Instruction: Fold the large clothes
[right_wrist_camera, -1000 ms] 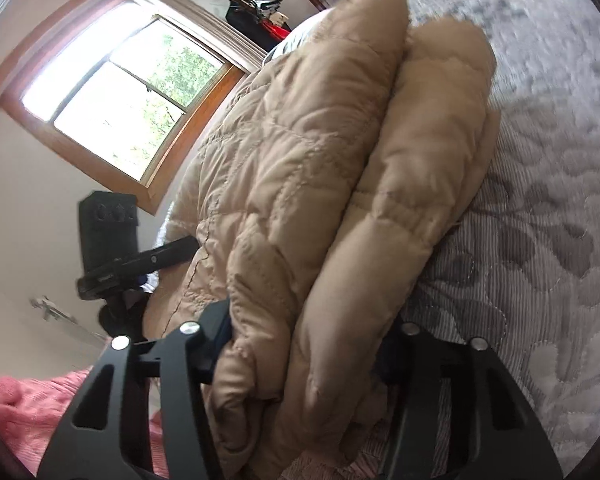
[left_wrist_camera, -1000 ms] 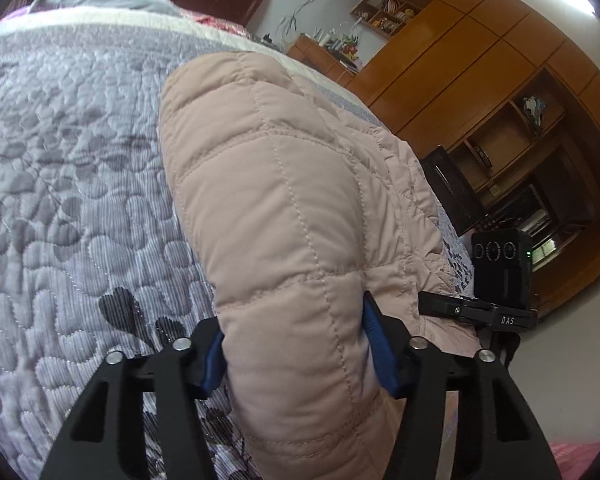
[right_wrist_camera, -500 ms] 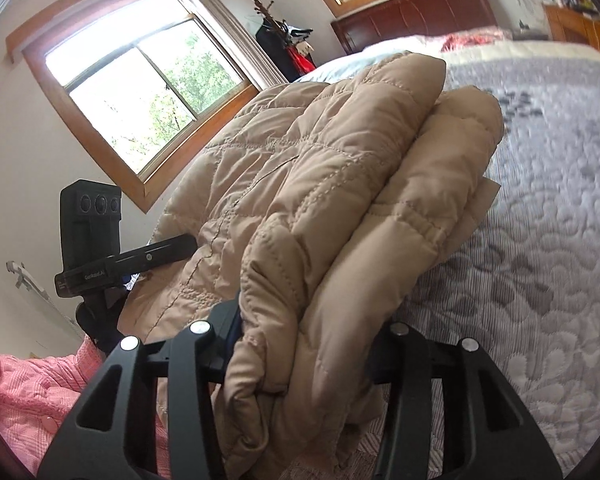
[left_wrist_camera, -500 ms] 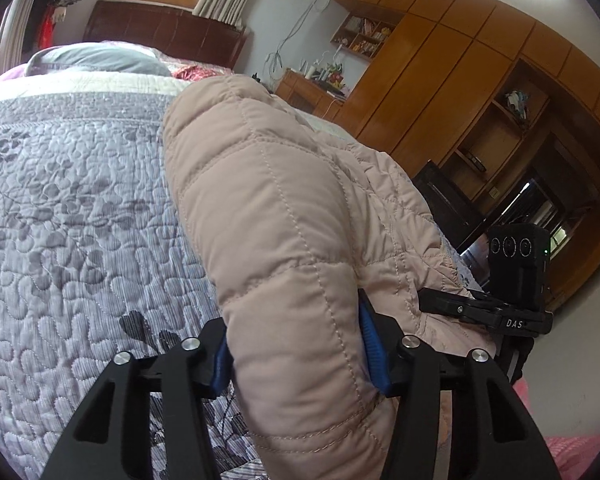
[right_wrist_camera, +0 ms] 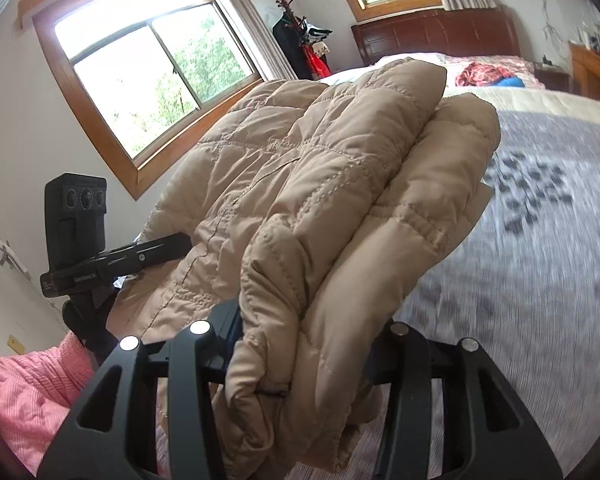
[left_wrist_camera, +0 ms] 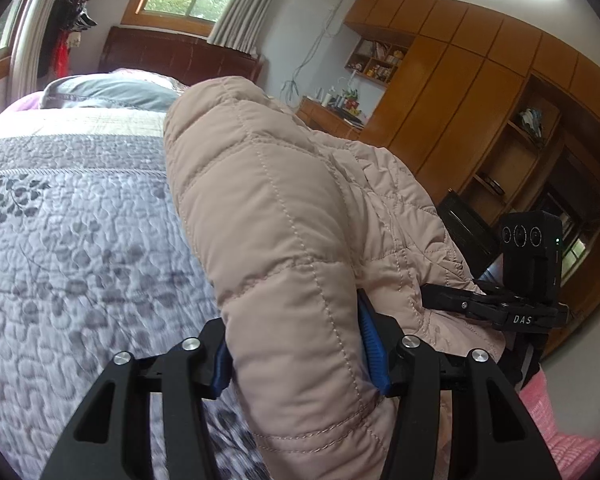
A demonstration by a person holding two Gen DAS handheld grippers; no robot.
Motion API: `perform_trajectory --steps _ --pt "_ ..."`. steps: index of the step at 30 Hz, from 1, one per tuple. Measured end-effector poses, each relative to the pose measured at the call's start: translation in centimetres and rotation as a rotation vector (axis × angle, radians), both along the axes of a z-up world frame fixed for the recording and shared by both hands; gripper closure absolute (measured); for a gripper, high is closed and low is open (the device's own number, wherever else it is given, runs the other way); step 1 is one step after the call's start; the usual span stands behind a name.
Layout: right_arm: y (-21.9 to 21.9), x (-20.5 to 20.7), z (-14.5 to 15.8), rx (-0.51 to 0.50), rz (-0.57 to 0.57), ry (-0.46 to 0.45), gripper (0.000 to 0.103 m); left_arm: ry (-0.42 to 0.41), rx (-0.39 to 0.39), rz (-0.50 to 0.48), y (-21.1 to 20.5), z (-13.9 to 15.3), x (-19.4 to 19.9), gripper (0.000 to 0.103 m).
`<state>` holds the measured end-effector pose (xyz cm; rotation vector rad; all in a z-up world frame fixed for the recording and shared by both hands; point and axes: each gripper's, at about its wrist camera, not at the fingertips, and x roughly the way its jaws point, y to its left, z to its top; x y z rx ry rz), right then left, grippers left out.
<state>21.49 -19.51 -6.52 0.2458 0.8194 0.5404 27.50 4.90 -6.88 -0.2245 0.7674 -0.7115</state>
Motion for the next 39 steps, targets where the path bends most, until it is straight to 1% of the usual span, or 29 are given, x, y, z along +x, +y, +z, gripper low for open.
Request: perform_trajectory --steps 6,11,15,18,19,20,21,22,24,25,27,28,30,32,36,38,39 --pt "1.9 6.4 0.1 -0.014 0.039 0.001 0.059 -0.018 0.016 0.074 1.9 0.2 4.8 0.049" --pt "3.4 10.9 -1.4 -0.001 0.071 0.033 0.059 0.004 0.025 0.126 3.9 -1.0 8.8 0.049" --pt "4.3 13.8 -3.5 0.004 0.089 0.073 0.059 0.050 0.036 0.156 5.4 -3.4 11.5 0.049" --pt "4.4 15.8 -5.7 0.037 0.093 0.145 0.059 0.109 0.047 0.166 6.2 -5.7 12.9 0.049" --pt "4.3 16.2 -7.0 0.046 0.090 0.180 0.058 0.132 0.051 0.168 6.5 -6.6 13.3 0.048" --pt "4.3 16.6 -7.7 0.053 0.087 0.198 0.056 0.151 0.049 0.170 6.7 -7.4 13.6 0.045" --pt "4.0 16.8 -8.5 0.076 0.085 0.219 0.055 0.163 0.035 0.168 7.0 -8.2 13.7 0.042" --pt "3.7 16.9 -8.9 0.105 0.081 0.232 0.054 0.164 0.024 0.162 7.2 -8.6 13.7 0.041" --pt "3.1 17.0 -9.1 0.125 0.073 0.249 0.048 0.158 0.031 0.158 7.1 -8.5 13.5 0.038" --pt "2.9 16.9 -9.0 0.121 0.066 0.256 0.047 0.162 0.044 0.161 6.9 -8.3 13.5 0.036" --pt "2.4 16.9 -8.5 0.104 0.046 0.266 0.037 0.179 0.053 0.165 6.8 -8.0 13.4 0.033" --pt "2.3 17.0 -8.2 0.094 0.035 0.267 0.036 0.191 0.056 0.169 6.9 -7.8 13.3 0.033" --pt "1.8 15.8 -6.9 0.079 0.015 0.248 0.030 0.196 0.067 0.184 7.2 -7.3 12.6 0.029" --pt "1.1 14.7 -6.0 0.077 0.000 0.226 0.030 0.179 0.089 0.205 7.8 -6.7 11.5 0.029" --pt "0.3 11.1 -4.1 0.068 0.021 0.183 0.030 0.105 0.134 0.251 8.2 -5.5 7.7 0.026" --pt "-0.1 9.8 -4.1 0.030 0.021 0.164 0.030 0.080 0.147 0.258 8.3 -5.2 6.1 0.026" --pt "0.0 9.0 -4.1 -0.006 0.012 0.156 0.030 0.071 0.161 0.267 8.4 -5.2 5.5 0.025"
